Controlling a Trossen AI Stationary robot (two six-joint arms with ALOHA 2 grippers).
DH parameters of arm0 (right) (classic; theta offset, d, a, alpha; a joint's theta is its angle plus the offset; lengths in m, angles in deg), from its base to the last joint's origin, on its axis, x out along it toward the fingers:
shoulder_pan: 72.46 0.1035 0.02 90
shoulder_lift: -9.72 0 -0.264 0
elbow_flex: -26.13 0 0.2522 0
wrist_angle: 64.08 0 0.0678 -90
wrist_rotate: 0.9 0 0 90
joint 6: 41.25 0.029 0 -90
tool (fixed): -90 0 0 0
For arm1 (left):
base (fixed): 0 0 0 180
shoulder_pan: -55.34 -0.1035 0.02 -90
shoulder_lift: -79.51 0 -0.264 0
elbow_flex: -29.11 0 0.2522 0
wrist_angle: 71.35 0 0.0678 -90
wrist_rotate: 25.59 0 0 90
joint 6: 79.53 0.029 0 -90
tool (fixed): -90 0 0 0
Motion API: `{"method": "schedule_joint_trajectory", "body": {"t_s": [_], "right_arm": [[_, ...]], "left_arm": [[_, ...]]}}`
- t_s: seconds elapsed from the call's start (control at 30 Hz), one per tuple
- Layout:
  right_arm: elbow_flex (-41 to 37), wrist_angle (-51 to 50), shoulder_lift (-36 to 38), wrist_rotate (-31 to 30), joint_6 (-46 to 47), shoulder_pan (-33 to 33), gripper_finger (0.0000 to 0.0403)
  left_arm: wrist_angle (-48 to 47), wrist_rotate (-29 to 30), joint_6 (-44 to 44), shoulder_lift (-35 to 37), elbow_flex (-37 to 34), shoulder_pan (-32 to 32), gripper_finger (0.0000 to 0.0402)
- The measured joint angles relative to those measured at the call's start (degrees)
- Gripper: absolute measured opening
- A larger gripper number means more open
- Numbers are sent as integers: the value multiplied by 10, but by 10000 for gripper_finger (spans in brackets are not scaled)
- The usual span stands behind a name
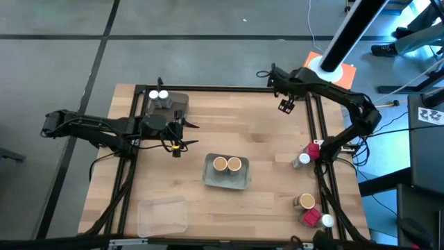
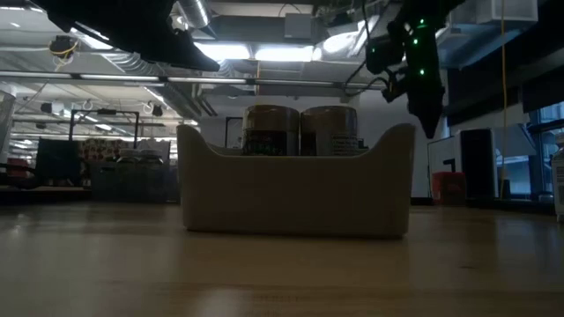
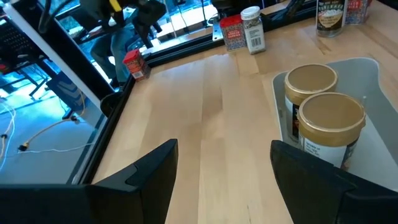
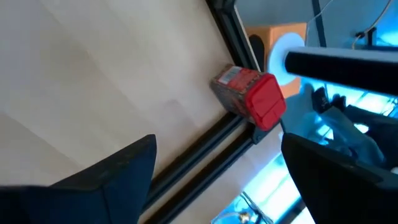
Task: Sort spices by type
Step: Put the top red seasoning can into the white bin
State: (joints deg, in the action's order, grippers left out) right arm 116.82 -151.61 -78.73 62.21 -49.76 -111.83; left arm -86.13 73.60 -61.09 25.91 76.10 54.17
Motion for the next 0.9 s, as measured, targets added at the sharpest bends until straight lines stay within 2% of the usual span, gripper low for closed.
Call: {"method": "schedule_joint_trajectory", "body": {"t_s": [0.23,0.57,0.7,0.9], "right_arm": [[0,14,-51,-34,-71,-44,344],[0,18,-125,-130,-181,-89,344],[0,43,-131,-119,-229,-107,344],[0,63,-131,-89,-233,-122,344]], "left_arm": [[-1,0,3,0,0,0,239],[11,0,11,0,1,0,239],[24,0,15,0,1,0,239],[37,0,16,0,1,0,239]]}}
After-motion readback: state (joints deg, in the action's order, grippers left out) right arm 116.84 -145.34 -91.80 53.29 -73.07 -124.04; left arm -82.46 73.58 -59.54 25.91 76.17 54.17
